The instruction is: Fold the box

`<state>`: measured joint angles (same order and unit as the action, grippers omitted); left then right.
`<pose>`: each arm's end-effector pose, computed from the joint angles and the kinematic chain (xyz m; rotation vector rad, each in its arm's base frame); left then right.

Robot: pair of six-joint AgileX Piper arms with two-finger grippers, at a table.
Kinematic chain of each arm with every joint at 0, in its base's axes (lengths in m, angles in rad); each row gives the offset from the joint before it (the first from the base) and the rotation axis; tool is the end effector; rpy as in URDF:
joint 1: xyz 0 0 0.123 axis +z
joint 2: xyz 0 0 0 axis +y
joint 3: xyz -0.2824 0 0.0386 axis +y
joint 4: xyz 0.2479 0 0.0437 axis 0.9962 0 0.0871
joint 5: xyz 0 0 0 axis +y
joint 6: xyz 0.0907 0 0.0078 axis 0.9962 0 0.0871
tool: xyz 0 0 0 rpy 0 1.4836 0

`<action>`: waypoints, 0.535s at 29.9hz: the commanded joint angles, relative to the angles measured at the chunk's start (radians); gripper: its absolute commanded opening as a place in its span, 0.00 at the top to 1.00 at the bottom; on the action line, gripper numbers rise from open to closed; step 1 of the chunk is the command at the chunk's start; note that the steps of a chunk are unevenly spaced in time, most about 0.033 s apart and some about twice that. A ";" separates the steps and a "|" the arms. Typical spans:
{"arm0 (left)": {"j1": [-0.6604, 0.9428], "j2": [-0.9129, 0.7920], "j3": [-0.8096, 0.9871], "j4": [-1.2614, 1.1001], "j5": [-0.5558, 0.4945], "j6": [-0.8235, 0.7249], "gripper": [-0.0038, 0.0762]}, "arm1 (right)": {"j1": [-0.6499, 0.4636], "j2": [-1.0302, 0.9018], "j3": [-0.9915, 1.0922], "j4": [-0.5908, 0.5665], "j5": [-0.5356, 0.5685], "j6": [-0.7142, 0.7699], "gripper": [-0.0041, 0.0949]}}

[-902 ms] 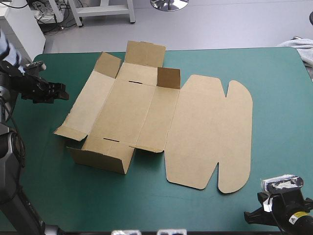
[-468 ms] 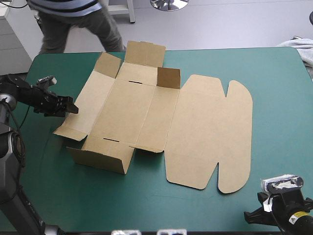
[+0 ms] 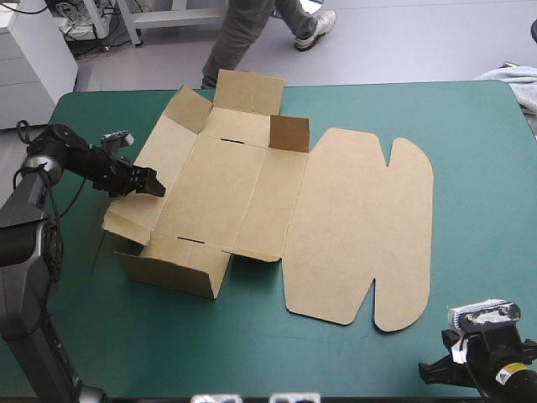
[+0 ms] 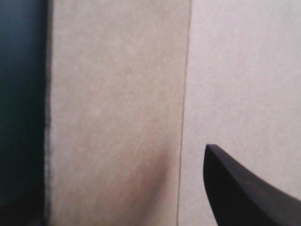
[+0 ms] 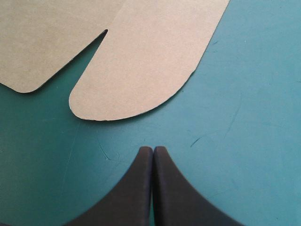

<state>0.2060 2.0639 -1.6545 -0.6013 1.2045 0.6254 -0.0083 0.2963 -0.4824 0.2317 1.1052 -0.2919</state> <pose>0.4220 0.0390 0.2181 0.2932 2.7713 -0.7155 0.0375 0.0184 0.2659 -0.3074 2.3546 0.1541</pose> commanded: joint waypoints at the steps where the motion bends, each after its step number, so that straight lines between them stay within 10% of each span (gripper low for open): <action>1: -0.032 -0.056 -0.025 -0.058 0.091 0.004 0.38 | 0.003 0.010 -0.020 0.006 -0.048 -0.002 0.98; 6: -0.060 -0.058 -0.025 -0.043 0.091 0.006 0.46 | 0.003 0.010 -0.020 0.004 -0.048 -0.002 0.98; 12: -0.103 -0.058 -0.093 0.145 0.091 -0.037 0.94 | 0.003 0.010 -0.020 0.002 -0.048 -0.005 0.98; 16: -0.135 -0.058 -0.179 0.192 0.087 -0.061 0.96 | 0.003 0.010 -0.020 0.002 -0.048 -0.008 0.98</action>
<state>0.0883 2.0639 -1.7571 -0.4263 1.2354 0.5801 -0.0083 0.2963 -0.4824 0.2241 1.1044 -0.2919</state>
